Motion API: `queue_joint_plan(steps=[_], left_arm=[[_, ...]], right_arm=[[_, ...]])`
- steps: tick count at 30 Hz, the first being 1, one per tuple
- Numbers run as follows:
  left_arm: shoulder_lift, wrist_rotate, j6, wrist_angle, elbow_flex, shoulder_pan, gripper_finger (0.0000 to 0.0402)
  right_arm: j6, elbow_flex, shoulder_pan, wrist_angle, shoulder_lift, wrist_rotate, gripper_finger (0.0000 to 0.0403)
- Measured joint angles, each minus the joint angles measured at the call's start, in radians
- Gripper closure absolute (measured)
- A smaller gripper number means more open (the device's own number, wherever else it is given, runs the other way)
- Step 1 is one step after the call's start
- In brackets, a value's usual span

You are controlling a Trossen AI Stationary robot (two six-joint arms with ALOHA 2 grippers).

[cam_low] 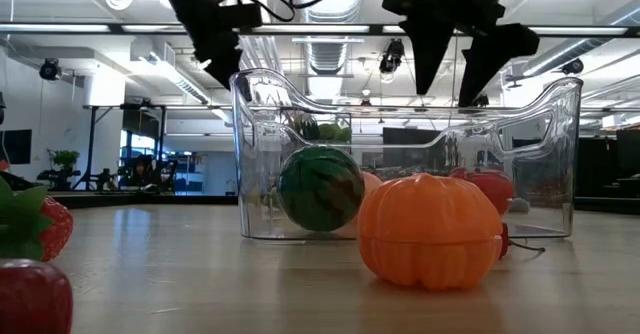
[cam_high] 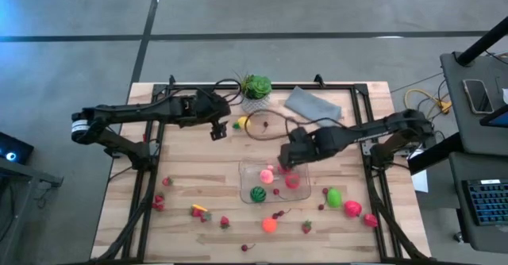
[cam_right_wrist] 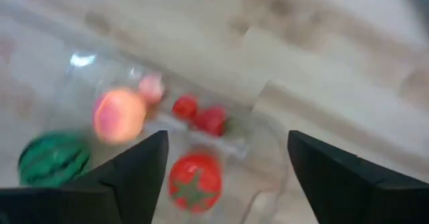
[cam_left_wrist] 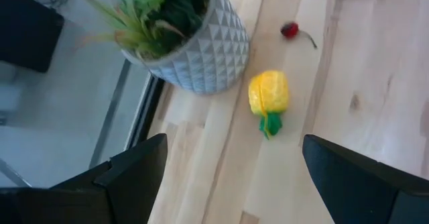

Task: Pick and placing Produce into tupperware
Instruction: Put the pineapple into the transparent bin

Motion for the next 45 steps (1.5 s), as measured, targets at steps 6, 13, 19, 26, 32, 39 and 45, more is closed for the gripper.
queue_joint_plan(steps=[6,13,19,26,32,39,45], left_arm=[[0.008,-0.004,-0.001,0.118,-0.022,0.0,0.007],[0.043,0.179,-0.136,0.198,-0.044,0.076,0.007],[0.169,0.481,-0.1,0.215,-0.044,0.189,0.0081],[0.293,0.481,0.076,0.219,-0.038,0.191,0.0099],[0.354,0.405,0.077,0.249,-0.03,0.191,0.01],[0.386,0.369,0.051,0.341,-0.03,0.19,0.01],[0.417,0.379,0.05,0.365,-0.031,0.185,0.01]], right_arm=[[-0.068,0.0,-0.104,-0.02,-0.104,0.074,0.009],[-0.237,-0.001,-0.228,-0.01,-0.246,0.146,0.01],[-0.395,-0.002,-0.316,0.081,-0.378,0.231,0.0097],[-0.552,-0.011,-0.378,0.084,-0.452,0.231,0.0101],[-0.616,-0.036,-0.389,0.084,-0.463,0.231,0.0097],[-0.668,-0.054,-0.4,0.081,-0.463,0.23,0.01],[-0.678,-0.054,-0.405,0.074,-0.465,0.229,0.0097]])
